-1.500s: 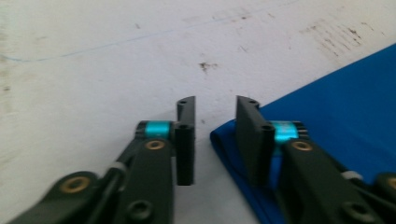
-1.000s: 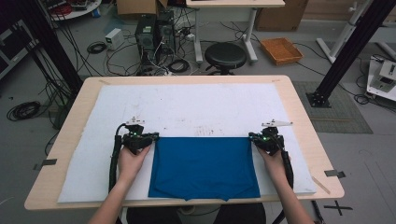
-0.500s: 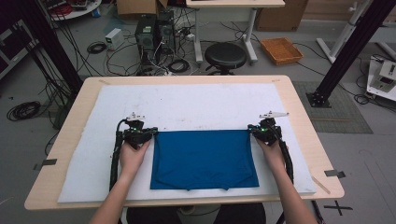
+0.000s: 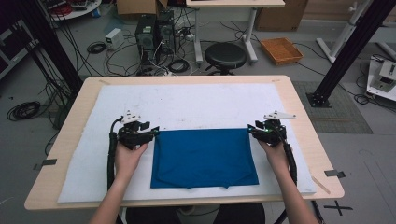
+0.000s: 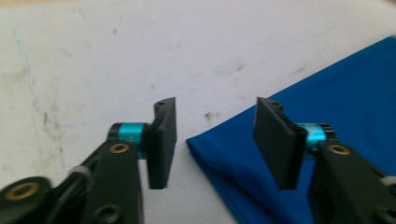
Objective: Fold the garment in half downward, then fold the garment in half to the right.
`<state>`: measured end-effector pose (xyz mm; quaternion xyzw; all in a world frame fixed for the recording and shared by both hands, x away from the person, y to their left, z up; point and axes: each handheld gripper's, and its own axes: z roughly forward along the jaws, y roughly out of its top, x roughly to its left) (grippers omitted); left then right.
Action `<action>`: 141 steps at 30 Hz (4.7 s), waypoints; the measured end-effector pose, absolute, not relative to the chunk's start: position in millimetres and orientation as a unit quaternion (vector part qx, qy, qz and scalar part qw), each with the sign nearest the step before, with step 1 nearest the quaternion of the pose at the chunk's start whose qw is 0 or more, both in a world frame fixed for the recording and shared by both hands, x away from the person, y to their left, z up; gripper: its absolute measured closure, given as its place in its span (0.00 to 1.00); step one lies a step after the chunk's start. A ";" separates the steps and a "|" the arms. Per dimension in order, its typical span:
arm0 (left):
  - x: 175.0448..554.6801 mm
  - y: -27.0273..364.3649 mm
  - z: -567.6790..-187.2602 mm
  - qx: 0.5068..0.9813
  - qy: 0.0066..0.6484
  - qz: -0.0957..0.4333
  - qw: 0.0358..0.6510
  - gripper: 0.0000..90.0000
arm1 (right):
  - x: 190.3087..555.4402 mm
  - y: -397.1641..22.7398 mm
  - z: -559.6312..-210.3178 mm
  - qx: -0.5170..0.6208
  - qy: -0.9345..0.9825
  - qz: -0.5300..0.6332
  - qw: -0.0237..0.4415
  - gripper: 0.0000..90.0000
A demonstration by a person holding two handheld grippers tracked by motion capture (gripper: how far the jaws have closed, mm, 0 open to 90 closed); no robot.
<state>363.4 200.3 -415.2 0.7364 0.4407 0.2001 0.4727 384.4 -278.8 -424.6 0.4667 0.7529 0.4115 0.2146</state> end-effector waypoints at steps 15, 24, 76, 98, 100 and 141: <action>336.1 213.4 -393.3 0.758 0.359 0.220 0.499 0.45 | 348.8 -309.7 -401.3 0.454 0.719 0.472 0.235 0.34; 331.8 219.3 -390.9 0.742 0.367 0.228 0.512 0.42 | 347.6 -310.7 -399.8 0.452 0.718 0.466 0.250 0.34; 249.3 219.7 -440.6 0.695 0.503 0.115 0.502 0.38 | 346.1 -315.0 -403.7 0.454 0.719 0.464 0.249 0.27; 246.2 193.1 -457.9 0.687 0.541 0.093 0.476 0.48 | 346.8 -284.8 -402.0 0.430 0.733 0.468 0.242 0.27; 244.5 191.0 -458.2 0.686 0.542 0.093 0.477 0.48 | 347.6 -279.1 -401.3 0.426 0.736 0.469 0.239 0.27; 233.7 179.5 -458.0 0.679 0.560 0.139 0.455 0.61 | 408.8 -37.9 -390.8 0.327 0.815 0.465 0.113 0.41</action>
